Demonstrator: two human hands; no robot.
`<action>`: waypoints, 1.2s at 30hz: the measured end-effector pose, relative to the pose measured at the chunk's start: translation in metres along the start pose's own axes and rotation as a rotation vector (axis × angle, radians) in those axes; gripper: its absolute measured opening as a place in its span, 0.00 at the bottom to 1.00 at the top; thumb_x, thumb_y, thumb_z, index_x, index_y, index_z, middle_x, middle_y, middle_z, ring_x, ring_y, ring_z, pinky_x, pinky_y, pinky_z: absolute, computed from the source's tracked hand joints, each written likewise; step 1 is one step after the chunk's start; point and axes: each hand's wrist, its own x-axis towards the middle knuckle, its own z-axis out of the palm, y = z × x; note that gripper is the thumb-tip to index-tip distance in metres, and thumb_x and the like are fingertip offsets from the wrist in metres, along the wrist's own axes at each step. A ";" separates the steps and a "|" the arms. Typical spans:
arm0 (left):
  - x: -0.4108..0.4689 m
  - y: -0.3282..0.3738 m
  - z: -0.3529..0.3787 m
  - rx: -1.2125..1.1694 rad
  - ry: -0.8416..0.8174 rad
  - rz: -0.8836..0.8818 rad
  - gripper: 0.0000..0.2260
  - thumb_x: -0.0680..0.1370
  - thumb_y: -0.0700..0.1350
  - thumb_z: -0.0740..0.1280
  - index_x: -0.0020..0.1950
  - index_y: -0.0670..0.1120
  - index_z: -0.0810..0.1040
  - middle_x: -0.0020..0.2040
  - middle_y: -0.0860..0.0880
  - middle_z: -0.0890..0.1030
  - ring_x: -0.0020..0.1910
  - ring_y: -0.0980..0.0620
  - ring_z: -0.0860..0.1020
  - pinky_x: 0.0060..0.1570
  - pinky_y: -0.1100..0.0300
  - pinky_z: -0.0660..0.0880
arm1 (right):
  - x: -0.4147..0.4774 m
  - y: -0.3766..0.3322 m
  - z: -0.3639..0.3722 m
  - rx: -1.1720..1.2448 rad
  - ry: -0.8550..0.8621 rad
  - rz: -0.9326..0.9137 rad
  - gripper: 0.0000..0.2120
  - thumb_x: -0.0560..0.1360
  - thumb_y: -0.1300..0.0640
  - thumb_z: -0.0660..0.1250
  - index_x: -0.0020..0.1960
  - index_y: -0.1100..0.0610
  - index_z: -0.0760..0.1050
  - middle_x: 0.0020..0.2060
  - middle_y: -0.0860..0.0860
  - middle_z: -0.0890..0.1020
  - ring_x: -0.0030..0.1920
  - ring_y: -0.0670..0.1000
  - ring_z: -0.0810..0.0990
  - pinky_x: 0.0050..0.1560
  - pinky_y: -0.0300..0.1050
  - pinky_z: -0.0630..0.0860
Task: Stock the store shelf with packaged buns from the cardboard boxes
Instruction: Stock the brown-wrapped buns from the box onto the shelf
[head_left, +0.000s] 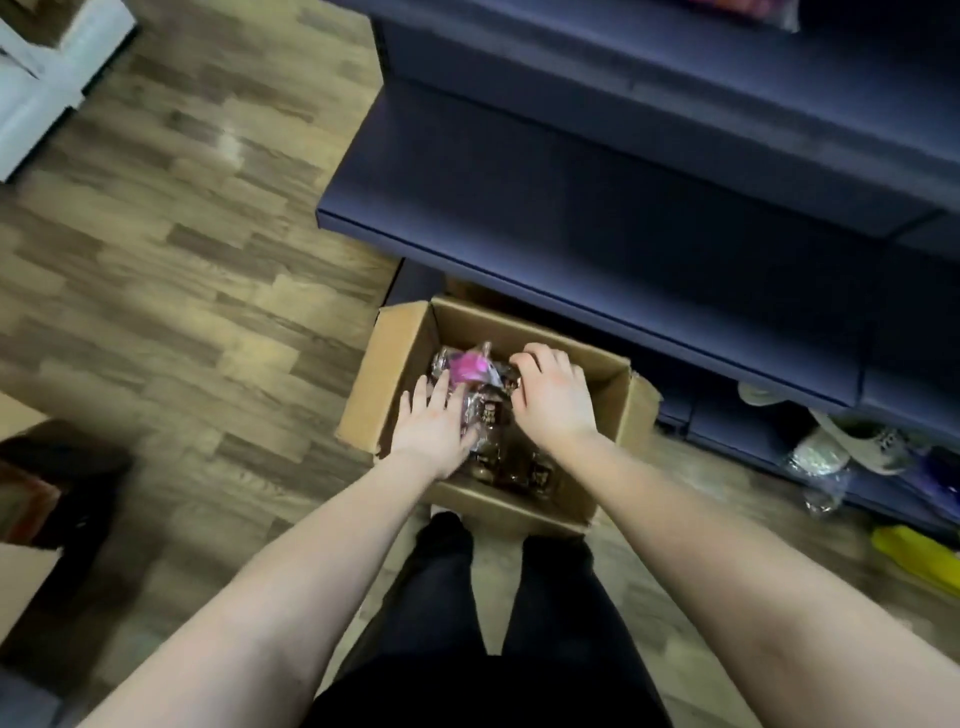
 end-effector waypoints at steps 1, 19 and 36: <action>0.002 0.000 0.011 -0.021 -0.023 -0.014 0.30 0.81 0.58 0.51 0.78 0.47 0.47 0.79 0.45 0.45 0.77 0.40 0.45 0.74 0.44 0.46 | -0.003 0.005 0.013 0.025 -0.030 0.029 0.19 0.77 0.57 0.59 0.68 0.56 0.69 0.67 0.52 0.69 0.66 0.55 0.66 0.63 0.50 0.64; 0.089 -0.011 0.177 -0.266 -0.152 -0.314 0.30 0.80 0.59 0.52 0.78 0.48 0.47 0.79 0.46 0.48 0.76 0.41 0.49 0.74 0.47 0.50 | 0.061 0.055 0.213 -0.030 -0.482 -0.068 0.24 0.77 0.57 0.60 0.72 0.54 0.62 0.73 0.51 0.60 0.72 0.55 0.59 0.70 0.53 0.61; 0.277 -0.056 0.204 -0.473 0.204 -0.432 0.41 0.76 0.52 0.66 0.78 0.45 0.40 0.78 0.44 0.48 0.76 0.43 0.50 0.73 0.53 0.51 | 0.213 0.070 0.296 -0.305 -0.429 -0.290 0.36 0.73 0.50 0.69 0.75 0.53 0.55 0.76 0.54 0.50 0.74 0.58 0.53 0.70 0.55 0.57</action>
